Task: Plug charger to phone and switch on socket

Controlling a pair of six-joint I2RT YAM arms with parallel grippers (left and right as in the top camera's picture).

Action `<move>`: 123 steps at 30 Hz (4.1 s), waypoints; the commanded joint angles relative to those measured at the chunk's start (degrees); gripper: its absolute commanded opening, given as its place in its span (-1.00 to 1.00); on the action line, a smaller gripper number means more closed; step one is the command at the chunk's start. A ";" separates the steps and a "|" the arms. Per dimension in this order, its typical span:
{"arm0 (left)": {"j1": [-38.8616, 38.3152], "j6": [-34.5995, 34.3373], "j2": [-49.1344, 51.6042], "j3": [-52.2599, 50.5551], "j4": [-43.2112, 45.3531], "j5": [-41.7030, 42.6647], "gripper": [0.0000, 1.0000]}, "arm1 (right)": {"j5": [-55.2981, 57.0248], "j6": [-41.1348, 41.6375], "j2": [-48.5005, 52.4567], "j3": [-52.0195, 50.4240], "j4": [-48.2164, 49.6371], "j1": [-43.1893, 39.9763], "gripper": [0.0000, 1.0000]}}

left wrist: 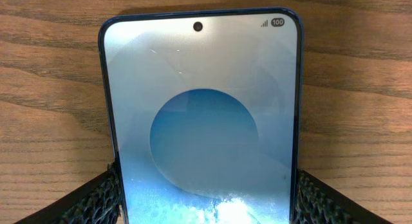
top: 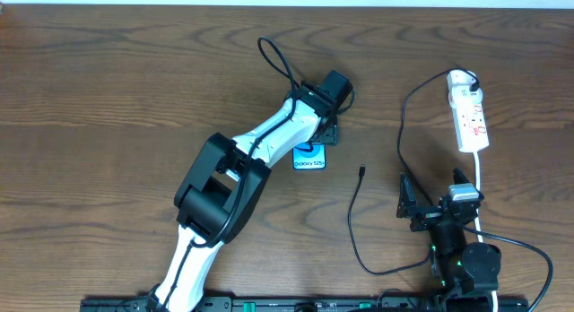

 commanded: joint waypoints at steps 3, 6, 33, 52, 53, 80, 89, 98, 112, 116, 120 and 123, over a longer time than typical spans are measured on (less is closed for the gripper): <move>0.28 0.37 0.70 -0.26 -0.68 -0.02 0.59 | 0.39 -0.48 -0.35 -0.04 -0.26 -0.35 0.99; 0.31 0.37 -1.14 -0.26 -0.76 -0.02 0.58 | 0.39 -0.48 -0.35 -0.04 -0.26 -0.35 0.99; 0.28 0.37 -18.71 -0.26 -6.43 7.34 0.53 | 0.39 -0.48 -0.35 -0.04 -0.26 -0.35 0.99; 5.20 -0.72 -18.73 -0.26 -6.36 46.01 0.51 | 0.39 -0.48 -0.35 -0.04 -0.26 -0.35 0.99; 5.86 -0.72 -18.73 -0.26 -5.84 47.87 0.51 | 0.42 -0.48 -0.35 -0.04 -0.26 -0.35 0.99; 22.49 -25.24 -18.73 -0.26 8.17 77.20 0.50 | 0.39 -0.48 -0.35 -0.04 -0.26 -0.35 0.99; 22.49 -37.24 -18.73 -0.26 15.34 83.06 0.50 | 0.39 -0.48 -0.35 -0.04 -0.26 -0.35 0.98; 22.49 -42.75 -18.73 -0.26 15.82 83.76 0.43 | 0.39 -0.48 -0.35 -0.04 -0.26 -0.35 0.98; 22.49 -49.29 -18.73 -0.26 23.91 84.21 0.39 | 0.39 -0.48 -0.35 -0.04 -0.26 -0.35 0.99; 22.49 -49.46 -18.73 -0.26 23.91 84.56 0.39 | 0.39 -0.48 -0.35 -0.04 -0.26 -0.35 0.99; 22.49 -49.44 -18.73 -0.26 23.91 84.56 0.39 | 0.39 -0.48 -0.35 -0.04 -0.26 -0.35 0.99; 22.49 -49.46 -18.73 -0.26 23.91 84.59 0.39 | 0.39 -0.48 -0.35 -0.04 -0.26 -0.35 0.98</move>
